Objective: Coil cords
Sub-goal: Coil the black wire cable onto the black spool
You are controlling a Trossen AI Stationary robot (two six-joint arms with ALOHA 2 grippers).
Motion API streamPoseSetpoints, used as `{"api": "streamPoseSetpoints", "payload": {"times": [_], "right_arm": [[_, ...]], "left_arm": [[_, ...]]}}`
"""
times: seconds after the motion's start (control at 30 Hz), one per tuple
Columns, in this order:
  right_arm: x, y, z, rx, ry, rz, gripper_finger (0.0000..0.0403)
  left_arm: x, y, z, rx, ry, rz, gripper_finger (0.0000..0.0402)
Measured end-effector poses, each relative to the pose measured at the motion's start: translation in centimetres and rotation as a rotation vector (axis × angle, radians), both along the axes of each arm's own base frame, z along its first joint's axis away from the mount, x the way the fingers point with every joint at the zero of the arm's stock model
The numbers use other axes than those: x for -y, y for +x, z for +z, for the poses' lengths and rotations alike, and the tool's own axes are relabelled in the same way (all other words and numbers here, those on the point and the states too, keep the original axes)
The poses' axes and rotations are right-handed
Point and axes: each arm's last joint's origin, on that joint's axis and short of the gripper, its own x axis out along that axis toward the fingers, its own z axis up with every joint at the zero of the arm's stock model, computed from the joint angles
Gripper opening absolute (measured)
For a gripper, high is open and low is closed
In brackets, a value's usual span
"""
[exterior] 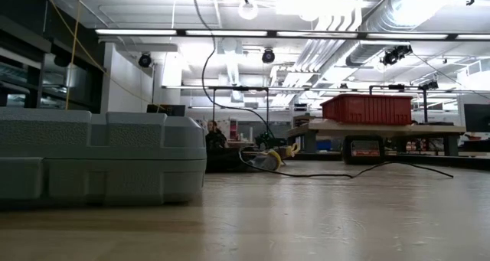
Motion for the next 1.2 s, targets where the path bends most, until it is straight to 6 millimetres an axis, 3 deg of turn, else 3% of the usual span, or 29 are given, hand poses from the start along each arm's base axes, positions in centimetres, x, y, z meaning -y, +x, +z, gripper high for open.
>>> {"api": "streamPoseSetpoints", "payload": {"times": [0.27,0.77,0.9,1.07,1.2], "right_arm": [[0.6,-0.1,-0.5,-0.075,-0.067,-0.060,0.0188],[0.1,0.0,-0.9,-0.107,-0.051,0.013,0.0182],[-0.5,0.0,-1.0,-0.120,-0.053,0.006,0.0135],[-1.1,-0.1,-1.1,-0.130,-0.055,-0.025,0.0021],[-2.2,-0.8,-0.5,-0.126,-0.071,-0.097,0.0005]], "left_arm": [[0.8,0.5,0.0,0.019,-0.005,0.002,0.0000],[1.7,0.9,0.1,0.051,-0.008,0.028,0.0000],[1.7,0.9,0.1,0.051,-0.008,0.028,0.0000],[1.7,0.9,0.1,0.052,-0.005,0.031,0.0000],[1.0,0.7,0.1,0.051,-0.001,0.058,0.0000]]}}
